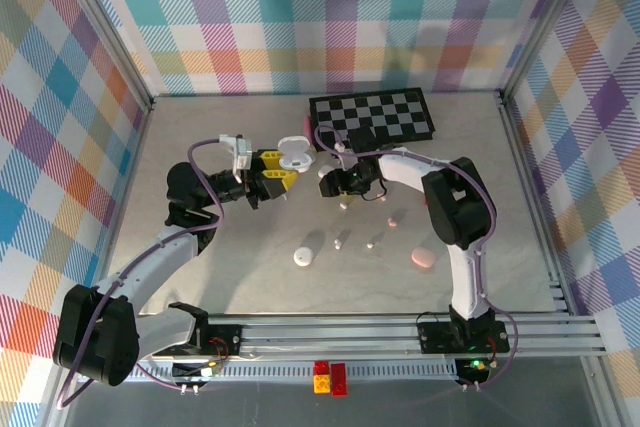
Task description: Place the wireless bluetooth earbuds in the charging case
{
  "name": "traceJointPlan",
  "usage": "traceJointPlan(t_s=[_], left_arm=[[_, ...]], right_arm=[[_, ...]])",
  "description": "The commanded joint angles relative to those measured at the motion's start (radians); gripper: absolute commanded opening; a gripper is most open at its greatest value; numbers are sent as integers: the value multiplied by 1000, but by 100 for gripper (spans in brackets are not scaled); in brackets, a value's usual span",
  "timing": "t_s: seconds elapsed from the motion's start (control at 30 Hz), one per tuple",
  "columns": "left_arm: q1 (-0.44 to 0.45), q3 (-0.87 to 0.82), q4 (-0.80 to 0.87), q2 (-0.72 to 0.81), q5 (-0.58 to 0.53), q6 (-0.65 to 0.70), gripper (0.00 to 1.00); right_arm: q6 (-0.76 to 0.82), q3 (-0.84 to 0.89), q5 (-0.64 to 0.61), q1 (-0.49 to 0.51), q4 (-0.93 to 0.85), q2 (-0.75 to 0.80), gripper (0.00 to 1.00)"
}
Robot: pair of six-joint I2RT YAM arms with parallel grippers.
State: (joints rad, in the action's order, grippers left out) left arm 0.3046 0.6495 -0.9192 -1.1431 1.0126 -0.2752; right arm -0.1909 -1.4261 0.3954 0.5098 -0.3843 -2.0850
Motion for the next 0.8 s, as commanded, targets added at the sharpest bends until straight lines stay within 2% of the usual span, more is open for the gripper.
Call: traceJointPlan(t_s=[0.0, 0.37, 0.77], left_arm=[[-12, -1, -19, 21, 29, 8, 33], [-12, -1, -1, 27, 38, 25, 33], [-13, 4, 12, 22, 40, 27, 33]], right_arm=[[49, 18, 39, -2, -52, -10, 66], [58, 210, 75, -2, -15, 133, 63], [-35, 424, 154, 5, 136, 272, 63]])
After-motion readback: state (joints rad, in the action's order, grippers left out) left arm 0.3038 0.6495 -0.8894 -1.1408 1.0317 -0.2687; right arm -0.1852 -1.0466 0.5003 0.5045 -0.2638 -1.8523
